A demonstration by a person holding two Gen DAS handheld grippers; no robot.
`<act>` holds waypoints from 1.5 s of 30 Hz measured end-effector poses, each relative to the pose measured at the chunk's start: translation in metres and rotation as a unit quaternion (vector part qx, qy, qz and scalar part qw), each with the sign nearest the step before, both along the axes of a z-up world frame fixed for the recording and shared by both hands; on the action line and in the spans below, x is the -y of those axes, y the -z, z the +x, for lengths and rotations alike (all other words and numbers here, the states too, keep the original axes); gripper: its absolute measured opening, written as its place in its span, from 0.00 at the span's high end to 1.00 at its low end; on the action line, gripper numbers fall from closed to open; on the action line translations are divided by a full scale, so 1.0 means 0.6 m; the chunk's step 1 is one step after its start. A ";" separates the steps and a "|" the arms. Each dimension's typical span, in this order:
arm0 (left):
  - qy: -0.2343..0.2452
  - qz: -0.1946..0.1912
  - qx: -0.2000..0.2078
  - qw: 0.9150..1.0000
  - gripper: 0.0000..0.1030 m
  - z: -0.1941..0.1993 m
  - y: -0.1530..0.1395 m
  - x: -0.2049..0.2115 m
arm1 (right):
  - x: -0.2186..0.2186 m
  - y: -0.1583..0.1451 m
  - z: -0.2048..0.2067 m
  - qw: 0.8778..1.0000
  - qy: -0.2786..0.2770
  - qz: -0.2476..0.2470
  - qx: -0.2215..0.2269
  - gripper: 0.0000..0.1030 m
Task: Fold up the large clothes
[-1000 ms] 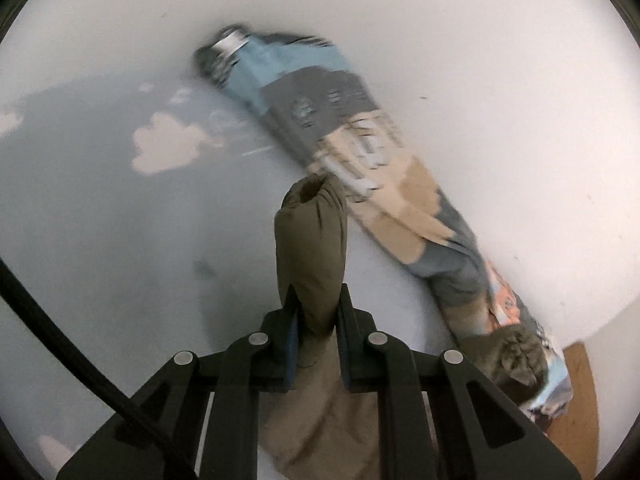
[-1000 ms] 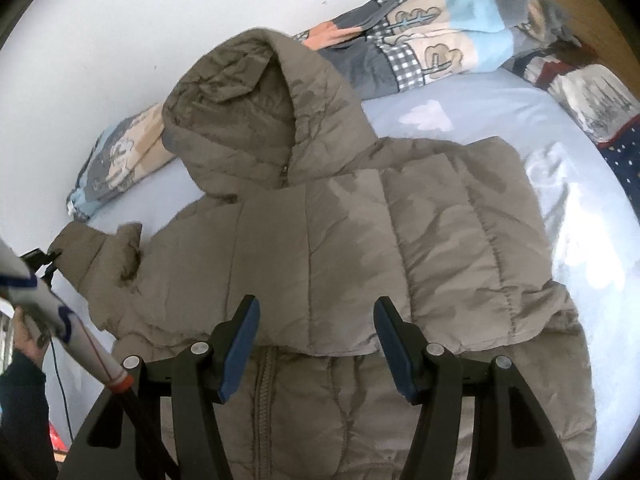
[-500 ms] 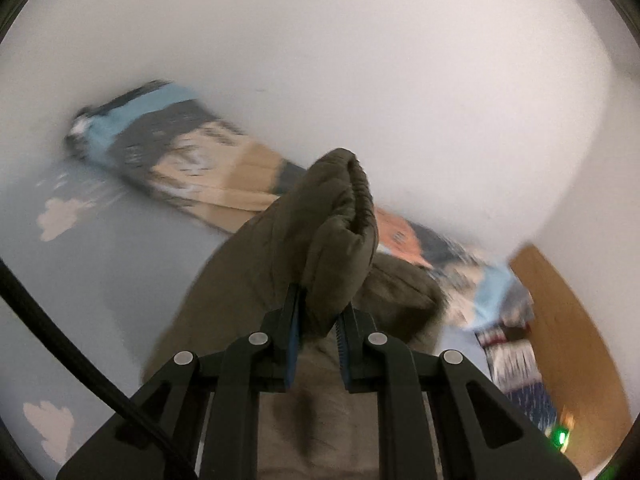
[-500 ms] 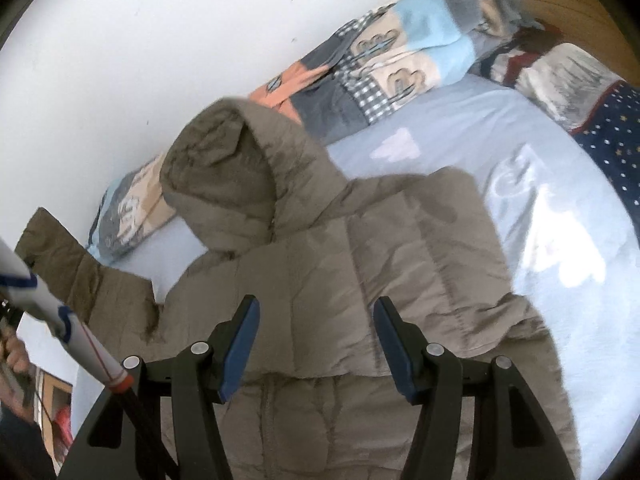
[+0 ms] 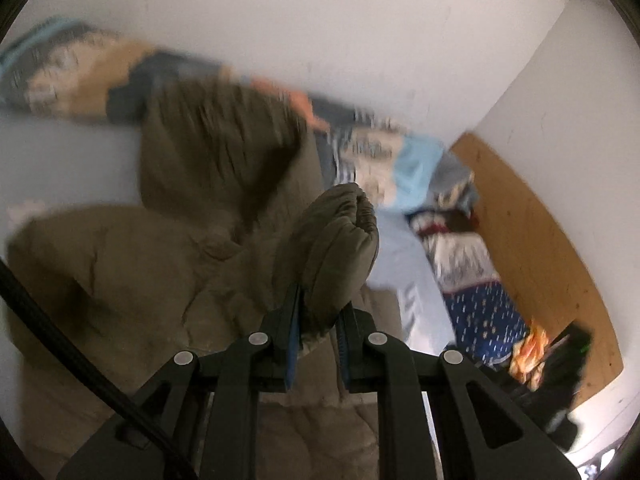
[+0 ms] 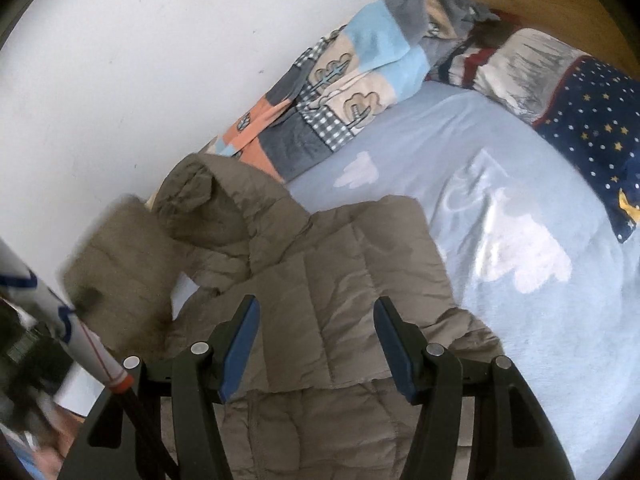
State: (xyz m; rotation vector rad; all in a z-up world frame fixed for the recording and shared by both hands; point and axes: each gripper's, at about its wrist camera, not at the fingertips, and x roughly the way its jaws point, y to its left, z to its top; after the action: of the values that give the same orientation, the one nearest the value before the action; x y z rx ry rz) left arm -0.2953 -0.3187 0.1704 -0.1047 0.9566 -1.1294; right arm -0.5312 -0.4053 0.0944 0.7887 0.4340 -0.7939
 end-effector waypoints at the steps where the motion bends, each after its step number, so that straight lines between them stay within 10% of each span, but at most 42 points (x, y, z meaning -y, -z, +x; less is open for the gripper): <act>1: 0.002 0.012 -0.006 1.000 0.85 0.001 0.022 0.013 | 0.002 -0.001 -0.004 1.000 0.001 0.001 0.002 0.38; 8: 0.034 0.108 -0.013 0.993 0.84 -0.056 0.146 0.085 | 0.014 -0.004 -0.024 1.000 0.010 0.010 0.011 0.38; 10: 0.055 0.114 0.014 0.992 0.79 -0.069 0.135 0.088 | 0.016 -0.003 -0.025 1.000 0.009 0.014 0.011 0.38; 12: 0.077 0.106 0.013 0.991 0.49 -0.077 0.113 0.077 | 0.019 0.000 -0.024 1.000 0.006 0.022 0.013 0.38; 17: 0.093 0.045 -0.001 0.995 0.43 -0.071 0.029 -0.016 | 0.030 0.027 -0.010 0.997 -0.013 0.071 0.038 0.35; 22: -0.010 0.053 0.053 0.997 0.32 -0.008 0.015 -0.149 | 0.034 0.074 0.022 0.988 -0.034 0.141 0.056 0.34; 29: -0.179 0.067 -0.001 0.982 0.32 0.169 0.093 -0.262 | 0.032 0.142 0.055 0.977 -0.027 0.206 0.054 0.34; 35: -0.195 0.079 -0.036 0.977 0.32 0.226 0.131 -0.244 | 0.036 0.170 0.088 0.976 -0.027 0.211 0.047 0.38; 38: -0.184 0.100 -0.006 0.978 0.32 0.225 0.136 -0.227 | 0.032 0.170 0.108 0.978 -0.035 0.200 0.035 0.61; 45: -0.160 0.180 0.050 0.969 0.32 0.209 0.156 -0.183 | 0.023 0.137 0.111 0.991 -0.023 0.127 -0.016 0.75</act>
State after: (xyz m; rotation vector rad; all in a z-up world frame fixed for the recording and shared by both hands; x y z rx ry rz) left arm -0.1699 -0.2087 0.0766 0.0915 0.9989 -0.6469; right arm -0.4644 -0.4190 0.0122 0.9999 0.5878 -0.7166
